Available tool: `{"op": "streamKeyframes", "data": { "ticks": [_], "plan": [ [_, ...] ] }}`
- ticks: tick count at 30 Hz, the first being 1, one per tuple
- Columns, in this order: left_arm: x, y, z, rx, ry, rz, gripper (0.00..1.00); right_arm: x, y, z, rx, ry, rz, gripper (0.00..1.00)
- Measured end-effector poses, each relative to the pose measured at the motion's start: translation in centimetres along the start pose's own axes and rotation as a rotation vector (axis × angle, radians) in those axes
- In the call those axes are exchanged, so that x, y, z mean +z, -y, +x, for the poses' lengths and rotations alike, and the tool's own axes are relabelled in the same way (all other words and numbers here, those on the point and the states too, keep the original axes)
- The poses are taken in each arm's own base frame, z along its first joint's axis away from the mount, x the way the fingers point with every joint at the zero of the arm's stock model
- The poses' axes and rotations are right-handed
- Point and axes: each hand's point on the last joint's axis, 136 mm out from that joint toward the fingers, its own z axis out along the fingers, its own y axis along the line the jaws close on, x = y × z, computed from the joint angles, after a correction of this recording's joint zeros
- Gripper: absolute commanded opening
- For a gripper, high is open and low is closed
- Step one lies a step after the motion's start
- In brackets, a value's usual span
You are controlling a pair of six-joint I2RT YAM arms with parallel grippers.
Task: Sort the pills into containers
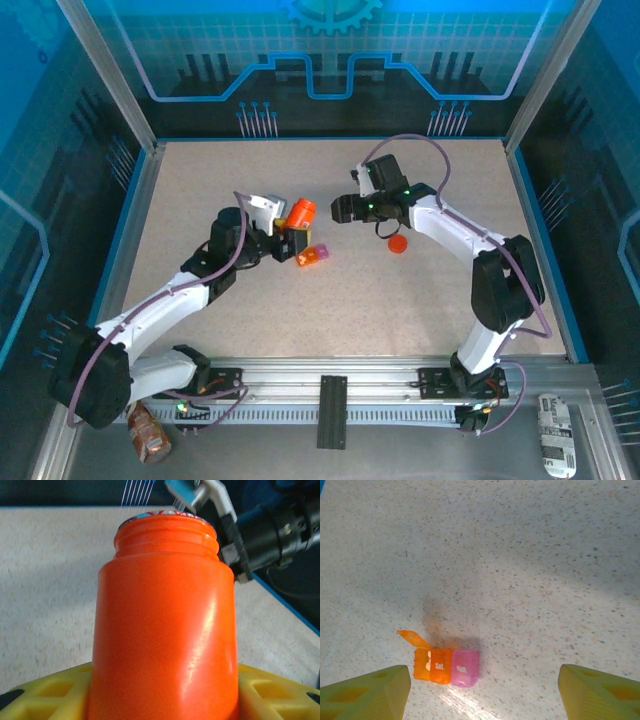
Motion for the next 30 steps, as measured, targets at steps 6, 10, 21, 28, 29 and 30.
{"op": "streamKeyframes", "data": {
  "ticks": [6,10,21,28,29,30],
  "plan": [
    [-0.2,1.9,-3.5,0.072,0.142,0.067,0.00,-1.2,2.5,-0.1,0.007,-0.002,0.080,0.84],
    [-0.2,3.9,-6.5,0.136,0.243,0.129,0.00,-1.8,5.0,-0.3,0.043,-0.007,0.123,0.84],
    [0.4,8.1,-11.4,0.275,0.459,0.268,0.00,-3.2,11.5,0.4,0.159,-0.052,0.217,0.84],
    [1.6,8.5,-11.8,0.344,0.565,0.318,0.00,-1.2,12.8,3.3,0.165,-0.171,0.235,0.83],
    [1.7,8.4,-11.8,0.347,0.572,0.320,0.00,-1.0,13.0,3.7,0.166,-0.187,0.238,0.83],
    [1.8,8.4,-11.6,0.349,0.577,0.322,0.00,-0.8,13.2,4.2,0.169,-0.203,0.243,0.83]
  ]
}}
